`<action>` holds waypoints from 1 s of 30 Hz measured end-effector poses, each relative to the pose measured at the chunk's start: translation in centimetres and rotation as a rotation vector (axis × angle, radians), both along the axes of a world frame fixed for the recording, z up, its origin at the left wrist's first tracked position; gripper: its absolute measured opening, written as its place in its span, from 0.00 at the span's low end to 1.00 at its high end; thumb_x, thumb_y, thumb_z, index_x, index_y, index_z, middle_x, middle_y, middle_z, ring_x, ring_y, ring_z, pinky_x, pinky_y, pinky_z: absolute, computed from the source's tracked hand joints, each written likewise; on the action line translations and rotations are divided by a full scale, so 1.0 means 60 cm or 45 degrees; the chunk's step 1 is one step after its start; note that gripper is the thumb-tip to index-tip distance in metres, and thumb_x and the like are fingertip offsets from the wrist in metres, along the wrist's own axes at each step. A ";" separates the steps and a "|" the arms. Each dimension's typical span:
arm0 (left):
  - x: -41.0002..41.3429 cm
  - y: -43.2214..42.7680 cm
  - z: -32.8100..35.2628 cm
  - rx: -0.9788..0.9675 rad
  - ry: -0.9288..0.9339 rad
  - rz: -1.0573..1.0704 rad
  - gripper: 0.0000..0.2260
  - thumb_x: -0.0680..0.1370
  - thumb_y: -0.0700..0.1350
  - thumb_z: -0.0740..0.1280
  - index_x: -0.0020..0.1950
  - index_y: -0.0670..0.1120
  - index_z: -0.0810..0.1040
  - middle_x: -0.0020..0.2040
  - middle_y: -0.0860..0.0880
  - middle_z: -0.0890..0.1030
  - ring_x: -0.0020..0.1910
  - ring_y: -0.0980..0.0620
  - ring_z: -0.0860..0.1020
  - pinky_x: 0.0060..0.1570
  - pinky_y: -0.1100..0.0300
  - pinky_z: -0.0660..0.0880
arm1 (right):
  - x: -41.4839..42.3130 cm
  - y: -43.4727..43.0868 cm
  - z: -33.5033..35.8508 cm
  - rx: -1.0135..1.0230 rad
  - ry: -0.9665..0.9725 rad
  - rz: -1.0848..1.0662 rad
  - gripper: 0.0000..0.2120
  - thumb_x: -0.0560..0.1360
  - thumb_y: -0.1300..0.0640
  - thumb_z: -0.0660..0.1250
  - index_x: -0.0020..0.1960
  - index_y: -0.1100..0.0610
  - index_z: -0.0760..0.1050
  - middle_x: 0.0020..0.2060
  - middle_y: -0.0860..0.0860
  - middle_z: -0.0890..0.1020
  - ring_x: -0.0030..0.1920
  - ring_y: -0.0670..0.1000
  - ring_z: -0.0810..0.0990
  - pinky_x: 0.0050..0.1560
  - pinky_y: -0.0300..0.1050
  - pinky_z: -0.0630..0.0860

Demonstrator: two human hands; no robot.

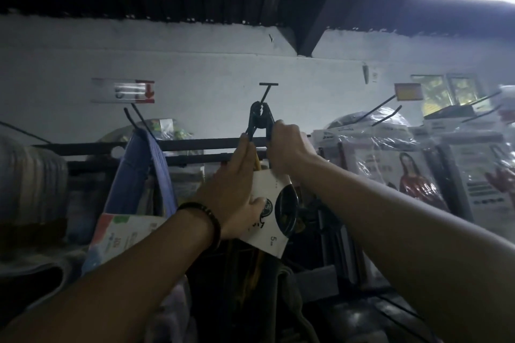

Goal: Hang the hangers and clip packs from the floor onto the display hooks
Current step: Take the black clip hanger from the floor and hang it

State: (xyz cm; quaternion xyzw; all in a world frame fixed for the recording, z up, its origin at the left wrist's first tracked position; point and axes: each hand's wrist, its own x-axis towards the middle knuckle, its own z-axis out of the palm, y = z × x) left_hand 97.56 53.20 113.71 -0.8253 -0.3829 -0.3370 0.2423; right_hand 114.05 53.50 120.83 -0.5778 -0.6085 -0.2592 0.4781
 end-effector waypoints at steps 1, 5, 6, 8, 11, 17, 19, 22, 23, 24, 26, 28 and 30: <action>0.003 0.008 0.005 -0.024 0.028 0.049 0.47 0.83 0.56 0.67 0.84 0.50 0.31 0.81 0.55 0.25 0.81 0.40 0.60 0.73 0.45 0.70 | 0.000 0.013 0.001 -0.021 -0.003 0.012 0.08 0.79 0.64 0.68 0.56 0.60 0.73 0.41 0.54 0.77 0.42 0.56 0.80 0.35 0.47 0.75; 0.008 0.045 -0.003 -0.123 0.075 0.175 0.47 0.83 0.56 0.67 0.83 0.53 0.30 0.82 0.54 0.26 0.82 0.37 0.58 0.72 0.42 0.72 | -0.005 0.073 -0.007 -0.115 0.001 0.041 0.05 0.80 0.65 0.66 0.56 0.62 0.75 0.49 0.59 0.83 0.43 0.57 0.81 0.38 0.47 0.76; 0.008 0.054 -0.012 -0.117 0.089 0.217 0.47 0.82 0.56 0.67 0.84 0.53 0.32 0.82 0.54 0.27 0.82 0.37 0.58 0.71 0.41 0.73 | -0.008 0.090 -0.012 -0.128 0.021 0.055 0.07 0.81 0.65 0.66 0.58 0.63 0.75 0.50 0.60 0.83 0.45 0.59 0.82 0.39 0.48 0.76; 0.005 0.068 -0.028 -0.093 0.133 0.295 0.49 0.81 0.56 0.69 0.84 0.51 0.33 0.84 0.52 0.31 0.80 0.37 0.62 0.68 0.40 0.75 | -0.012 0.118 -0.023 -0.149 0.070 0.096 0.09 0.81 0.65 0.64 0.62 0.63 0.72 0.52 0.61 0.83 0.51 0.61 0.83 0.42 0.51 0.76; 0.003 0.085 -0.037 -0.134 0.215 0.404 0.50 0.79 0.56 0.69 0.84 0.49 0.34 0.86 0.48 0.41 0.76 0.37 0.68 0.66 0.42 0.76 | -0.010 0.161 -0.028 -0.227 0.121 0.129 0.13 0.80 0.69 0.63 0.63 0.62 0.69 0.54 0.63 0.82 0.54 0.64 0.83 0.47 0.56 0.79; 0.012 0.086 -0.022 -0.193 0.263 0.532 0.43 0.79 0.56 0.69 0.85 0.48 0.47 0.83 0.47 0.55 0.76 0.40 0.64 0.72 0.42 0.70 | 0.002 0.196 -0.012 -0.471 -0.056 0.146 0.34 0.82 0.64 0.63 0.82 0.66 0.50 0.69 0.67 0.75 0.64 0.66 0.80 0.60 0.57 0.81; 0.012 0.081 -0.016 -0.227 0.265 0.542 0.34 0.78 0.57 0.68 0.81 0.49 0.61 0.79 0.49 0.64 0.74 0.42 0.67 0.70 0.42 0.72 | 0.011 0.185 -0.008 -0.502 -0.139 0.138 0.28 0.83 0.57 0.64 0.78 0.66 0.61 0.65 0.64 0.77 0.59 0.63 0.82 0.53 0.53 0.82; 0.003 0.068 -0.017 -0.220 0.203 0.490 0.11 0.75 0.59 0.64 0.51 0.55 0.73 0.65 0.50 0.77 0.63 0.46 0.74 0.64 0.44 0.76 | 0.023 0.145 -0.004 -0.507 -0.288 0.136 0.16 0.84 0.49 0.61 0.60 0.63 0.74 0.56 0.58 0.80 0.48 0.56 0.82 0.43 0.48 0.80; -0.003 0.054 -0.021 -0.207 0.185 0.449 0.10 0.74 0.59 0.63 0.47 0.54 0.73 0.63 0.50 0.78 0.61 0.47 0.75 0.63 0.45 0.76 | 0.025 0.125 -0.005 -0.485 -0.296 0.125 0.15 0.84 0.49 0.61 0.54 0.62 0.75 0.52 0.57 0.81 0.44 0.54 0.81 0.39 0.47 0.78; -0.011 0.037 -0.025 -0.192 0.174 0.419 0.12 0.75 0.59 0.63 0.51 0.53 0.76 0.65 0.49 0.78 0.63 0.46 0.74 0.65 0.45 0.76 | 0.024 0.104 -0.005 -0.457 -0.285 0.121 0.15 0.84 0.49 0.62 0.50 0.61 0.77 0.47 0.57 0.82 0.40 0.53 0.81 0.35 0.47 0.77; -0.034 -0.009 -0.035 -0.064 0.122 0.345 0.20 0.78 0.60 0.66 0.65 0.53 0.80 0.69 0.50 0.77 0.67 0.45 0.75 0.67 0.47 0.75 | 0.016 0.054 -0.014 -0.387 -0.262 0.140 0.15 0.81 0.51 0.64 0.43 0.60 0.78 0.39 0.56 0.82 0.35 0.54 0.81 0.33 0.50 0.81; -0.071 -0.065 -0.048 0.071 -0.029 0.255 0.16 0.78 0.62 0.65 0.60 0.56 0.84 0.62 0.52 0.82 0.60 0.47 0.80 0.61 0.49 0.79 | -0.008 -0.004 -0.029 -0.296 -0.266 0.194 0.15 0.79 0.52 0.64 0.39 0.60 0.79 0.37 0.55 0.83 0.37 0.54 0.82 0.38 0.51 0.83; -0.121 -0.132 -0.072 0.093 -0.170 0.224 0.14 0.79 0.61 0.63 0.51 0.56 0.84 0.51 0.54 0.84 0.49 0.50 0.82 0.53 0.50 0.81 | -0.046 -0.065 -0.053 -0.201 -0.236 0.292 0.15 0.80 0.51 0.64 0.42 0.59 0.81 0.38 0.53 0.83 0.40 0.53 0.82 0.37 0.47 0.80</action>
